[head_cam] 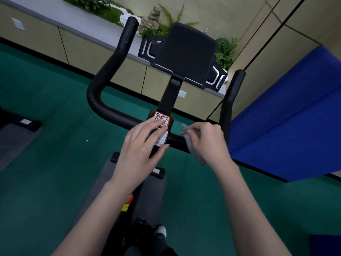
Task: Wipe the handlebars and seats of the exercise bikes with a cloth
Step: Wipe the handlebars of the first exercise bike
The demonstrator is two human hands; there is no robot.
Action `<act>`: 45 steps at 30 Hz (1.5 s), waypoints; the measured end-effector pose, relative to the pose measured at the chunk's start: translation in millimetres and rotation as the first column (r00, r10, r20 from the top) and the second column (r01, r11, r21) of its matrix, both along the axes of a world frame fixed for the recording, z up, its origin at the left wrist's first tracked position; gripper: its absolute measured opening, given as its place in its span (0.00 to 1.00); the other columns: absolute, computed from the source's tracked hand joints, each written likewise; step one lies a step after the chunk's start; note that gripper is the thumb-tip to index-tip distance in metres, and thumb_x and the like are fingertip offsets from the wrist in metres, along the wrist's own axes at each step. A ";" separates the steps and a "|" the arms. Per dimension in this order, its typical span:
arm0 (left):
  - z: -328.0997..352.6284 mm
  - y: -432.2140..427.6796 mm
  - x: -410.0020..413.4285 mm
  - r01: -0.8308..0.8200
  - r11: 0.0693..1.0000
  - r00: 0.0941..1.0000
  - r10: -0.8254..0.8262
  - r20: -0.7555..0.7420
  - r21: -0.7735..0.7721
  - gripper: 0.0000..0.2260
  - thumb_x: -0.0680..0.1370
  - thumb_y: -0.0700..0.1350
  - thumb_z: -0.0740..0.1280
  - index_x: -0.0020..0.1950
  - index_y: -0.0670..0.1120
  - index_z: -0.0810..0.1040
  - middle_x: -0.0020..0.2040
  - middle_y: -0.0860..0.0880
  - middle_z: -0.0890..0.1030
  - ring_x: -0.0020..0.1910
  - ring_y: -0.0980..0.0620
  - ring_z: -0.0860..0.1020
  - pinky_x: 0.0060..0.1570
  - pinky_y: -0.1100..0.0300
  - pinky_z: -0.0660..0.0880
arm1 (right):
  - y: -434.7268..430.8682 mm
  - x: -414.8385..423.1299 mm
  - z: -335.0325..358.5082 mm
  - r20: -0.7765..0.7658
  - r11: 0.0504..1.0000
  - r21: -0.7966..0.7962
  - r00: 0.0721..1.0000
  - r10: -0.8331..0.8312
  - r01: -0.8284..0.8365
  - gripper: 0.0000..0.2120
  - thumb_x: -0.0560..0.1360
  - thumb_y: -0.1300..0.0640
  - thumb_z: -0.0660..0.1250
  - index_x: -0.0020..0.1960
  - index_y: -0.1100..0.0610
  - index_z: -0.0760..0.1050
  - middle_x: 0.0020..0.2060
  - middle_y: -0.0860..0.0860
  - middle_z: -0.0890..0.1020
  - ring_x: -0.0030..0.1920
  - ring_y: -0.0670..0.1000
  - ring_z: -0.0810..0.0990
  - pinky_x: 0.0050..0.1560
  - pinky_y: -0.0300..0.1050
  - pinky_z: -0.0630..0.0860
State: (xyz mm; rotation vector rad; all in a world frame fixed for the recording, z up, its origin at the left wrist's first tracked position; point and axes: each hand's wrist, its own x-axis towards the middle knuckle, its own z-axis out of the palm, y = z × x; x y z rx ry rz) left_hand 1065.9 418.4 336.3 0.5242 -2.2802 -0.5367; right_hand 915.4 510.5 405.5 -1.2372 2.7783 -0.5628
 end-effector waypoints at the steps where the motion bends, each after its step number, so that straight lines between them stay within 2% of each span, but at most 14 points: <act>1: 0.1 0.3 -0.4 -0.003 1.000 1.000 0.003 0.002 0.003 0.17 0.78 0.50 0.64 0.64 0.45 0.76 0.66 0.50 0.74 0.69 0.52 0.67 0.68 0.56 0.61 | 1.3 -4.5 0.9 0.032 1.000 0.011 0.999 -0.009 0.009 0.08 0.76 0.54 0.66 0.48 0.56 0.82 0.44 0.56 0.84 0.48 0.59 0.81 0.49 0.51 0.79; 7: 0.3 -1.3 0.6 0.001 1.000 1.000 -0.001 -0.017 0.001 0.17 0.77 0.49 0.65 0.64 0.44 0.76 0.66 0.49 0.74 0.69 0.51 0.68 0.68 0.56 0.63 | -42.8 -18.8 6.0 0.312 0.974 0.167 0.946 0.094 -0.152 0.08 0.76 0.53 0.68 0.40 0.53 0.81 0.44 0.54 0.84 0.47 0.52 0.80 0.48 0.42 0.74; 10: 0.6 -1.5 0.7 0.016 1.000 1.000 -0.016 -0.017 -0.002 0.17 0.77 0.50 0.65 0.64 0.45 0.76 0.66 0.50 0.74 0.69 0.51 0.68 0.67 0.54 0.64 | -32.1 -35.5 11.9 0.412 0.949 0.227 0.905 0.111 -0.219 0.08 0.75 0.50 0.70 0.44 0.55 0.82 0.45 0.53 0.84 0.48 0.50 0.80 0.50 0.43 0.75; 13: -0.4 -0.2 -0.6 0.013 1.000 1.000 -0.013 -0.016 0.016 0.17 0.77 0.50 0.65 0.64 0.45 0.76 0.66 0.50 0.74 0.69 0.51 0.68 0.67 0.53 0.65 | -23.4 -42.2 9.6 0.419 0.959 0.181 0.899 0.127 -0.220 0.09 0.75 0.52 0.69 0.46 0.57 0.83 0.47 0.54 0.84 0.50 0.51 0.81 0.56 0.48 0.76; 17: -1.4 0.0 -0.7 0.004 1.000 1.000 -0.003 -0.013 0.027 0.17 0.77 0.50 0.64 0.64 0.45 0.76 0.66 0.50 0.73 0.69 0.52 0.67 0.66 0.53 0.65 | -39.4 -30.1 3.7 0.391 0.962 0.162 0.910 0.142 -0.220 0.08 0.76 0.53 0.68 0.42 0.56 0.82 0.44 0.53 0.84 0.47 0.50 0.79 0.48 0.41 0.72; 22: 0.8 0.2 0.3 0.023 0.999 1.000 -0.023 -0.004 0.027 0.17 0.77 0.50 0.65 0.64 0.45 0.76 0.66 0.50 0.74 0.69 0.51 0.68 0.66 0.52 0.65 | -12.8 -37.4 11.7 0.307 0.956 0.238 0.947 0.093 -0.171 0.12 0.77 0.51 0.66 0.46 0.58 0.82 0.46 0.54 0.84 0.48 0.52 0.80 0.49 0.43 0.75; 24: 4.1 0.4 -0.2 0.007 1.000 1.000 -0.007 0.000 0.020 0.16 0.76 0.49 0.66 0.62 0.44 0.77 0.64 0.49 0.75 0.68 0.50 0.69 0.66 0.51 0.65 | 3.0 -24.5 6.0 0.142 0.987 0.136 0.988 0.064 -0.083 0.10 0.78 0.53 0.65 0.47 0.58 0.81 0.45 0.55 0.84 0.47 0.55 0.81 0.48 0.44 0.75; 27: 13.6 -1.9 -6.9 0.033 0.999 0.999 -0.033 -0.002 -0.017 0.14 0.74 0.45 0.67 0.59 0.43 0.78 0.59 0.49 0.76 0.63 0.48 0.71 0.64 0.53 0.64 | 9.8 17.0 -14.5 -0.121 0.982 -0.188 0.993 -0.010 -0.013 0.06 0.76 0.56 0.67 0.49 0.58 0.79 0.43 0.54 0.84 0.44 0.56 0.81 0.45 0.46 0.72; 31: 24.4 -6.8 -18.3 0.136 0.991 0.990 -0.136 0.038 0.002 0.11 0.76 0.40 0.64 0.57 0.43 0.78 0.56 0.50 0.77 0.60 0.50 0.72 0.61 0.55 0.66 | 12.1 55.1 -41.6 -0.146 0.858 -0.513 0.986 -0.077 -0.008 0.12 0.71 0.66 0.72 0.54 0.62 0.78 0.48 0.53 0.82 0.49 0.51 0.80 0.52 0.40 0.72; 35: 23.1 -9.2 -17.1 0.147 0.988 0.987 -0.150 0.051 0.043 0.11 0.76 0.37 0.66 0.58 0.43 0.78 0.57 0.50 0.77 0.59 0.51 0.72 0.62 0.55 0.65 | 30.2 72.1 -60.8 -0.009 0.749 -0.656 0.991 -0.134 0.096 0.16 0.72 0.70 0.69 0.60 0.64 0.75 0.56 0.54 0.77 0.58 0.45 0.75 0.60 0.39 0.73; 38: 21.3 -9.1 -14.3 0.162 0.986 0.985 -0.164 0.053 0.050 0.10 0.77 0.36 0.65 0.58 0.42 0.79 0.58 0.50 0.77 0.61 0.50 0.72 0.64 0.55 0.65 | 52.0 71.7 -71.4 0.129 0.641 -0.719 0.958 -0.257 0.269 0.18 0.73 0.69 0.68 0.62 0.62 0.74 0.57 0.53 0.74 0.58 0.36 0.72 0.56 0.27 0.70; 40: 21.2 -8.6 -13.9 0.166 0.985 0.984 -0.169 0.058 0.056 0.10 0.77 0.37 0.65 0.58 0.42 0.79 0.59 0.50 0.77 0.61 0.50 0.72 0.65 0.55 0.65 | 65.4 80.7 -83.1 0.270 0.605 -0.697 0.922 -0.278 0.386 0.16 0.74 0.64 0.69 0.60 0.59 0.74 0.56 0.50 0.75 0.57 0.39 0.74 0.54 0.29 0.72; 43: 22.4 -9.0 -14.2 0.168 0.984 0.984 -0.172 0.057 0.062 0.09 0.78 0.38 0.63 0.57 0.42 0.79 0.59 0.50 0.77 0.61 0.51 0.71 0.65 0.57 0.64 | 66.1 99.6 -97.6 0.661 0.545 -0.528 0.718 -0.218 0.651 0.08 0.74 0.64 0.69 0.53 0.58 0.78 0.48 0.53 0.81 0.50 0.51 0.80 0.51 0.44 0.78; 45: 23.7 -9.7 -13.4 0.176 0.982 0.982 -0.180 0.061 0.068 0.10 0.79 0.40 0.61 0.57 0.42 0.79 0.59 0.50 0.77 0.61 0.51 0.71 0.65 0.58 0.63 | 52.5 99.3 -95.0 0.864 0.480 -0.384 0.491 -0.116 0.789 0.06 0.76 0.65 0.67 0.48 0.56 0.80 0.41 0.51 0.85 0.45 0.49 0.82 0.45 0.39 0.78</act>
